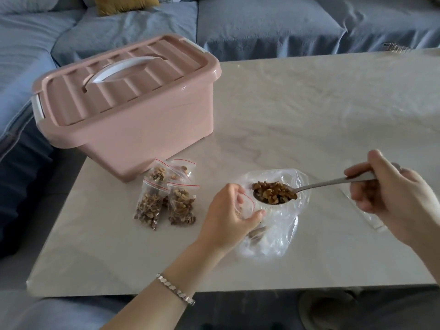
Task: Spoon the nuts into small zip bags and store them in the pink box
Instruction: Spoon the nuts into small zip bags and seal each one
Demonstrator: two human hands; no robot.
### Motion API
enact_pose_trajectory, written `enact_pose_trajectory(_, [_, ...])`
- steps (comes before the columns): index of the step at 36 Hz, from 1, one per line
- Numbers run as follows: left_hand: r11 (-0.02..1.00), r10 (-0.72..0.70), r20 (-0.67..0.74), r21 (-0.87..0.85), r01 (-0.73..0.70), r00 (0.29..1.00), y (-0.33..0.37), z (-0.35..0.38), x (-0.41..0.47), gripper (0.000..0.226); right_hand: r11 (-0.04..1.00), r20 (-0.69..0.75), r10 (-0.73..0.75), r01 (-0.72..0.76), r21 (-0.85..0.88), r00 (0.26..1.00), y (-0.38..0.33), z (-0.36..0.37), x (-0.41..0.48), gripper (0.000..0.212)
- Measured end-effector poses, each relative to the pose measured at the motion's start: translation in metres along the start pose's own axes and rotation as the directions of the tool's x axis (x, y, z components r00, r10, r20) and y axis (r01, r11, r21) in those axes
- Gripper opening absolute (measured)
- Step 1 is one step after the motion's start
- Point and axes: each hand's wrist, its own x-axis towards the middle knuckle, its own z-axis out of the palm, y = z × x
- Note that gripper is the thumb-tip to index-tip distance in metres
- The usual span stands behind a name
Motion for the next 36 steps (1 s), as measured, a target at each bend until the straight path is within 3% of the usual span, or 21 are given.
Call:
enact_pose_trajectory(9, [0.996,0.039,0.036,0.078,-0.042,0.999,0.001,0.001,0.003,0.043,0.965,0.169,0.044,0.002,-0.261,0.985,-0.022,0.034,0.019,0.046])
enact_pose_trajectory(13, [0.994,0.041,0.025,0.098,-0.043,0.999,0.001,0.002,0.002,0.049,0.916,0.255,-0.055,0.150,-0.371,0.965,-0.034,0.050,0.018,0.047])
enact_pose_trajectory(18, [0.999,0.023,-0.004,0.048,-0.023,1.000,0.000,0.003,0.003,0.043,0.782,0.353,-0.248,0.402,-0.476,0.902,-0.051,0.059,-0.004,0.046])
enact_pose_trajectory(22, [1.000,0.003,-0.021,-0.010,-0.003,1.000,-0.001,0.004,0.003,0.040,0.697,0.398,-0.361,0.528,-0.486,0.843,-0.057,0.053,-0.020,0.043])
enact_pose_trajectory(26, [0.999,-0.025,-0.014,-0.030,0.024,1.000,-0.003,0.003,0.003,0.041,0.685,0.375,-0.443,0.577,-0.444,0.814,-0.051,0.044,-0.030,0.046])
enact_pose_trajectory(36, [0.999,-0.019,-0.051,-0.030,0.017,0.999,-0.006,0.002,0.000,0.041,0.685,0.457,-0.447,0.623,-0.378,0.769,-0.016,0.052,-0.041,0.042])
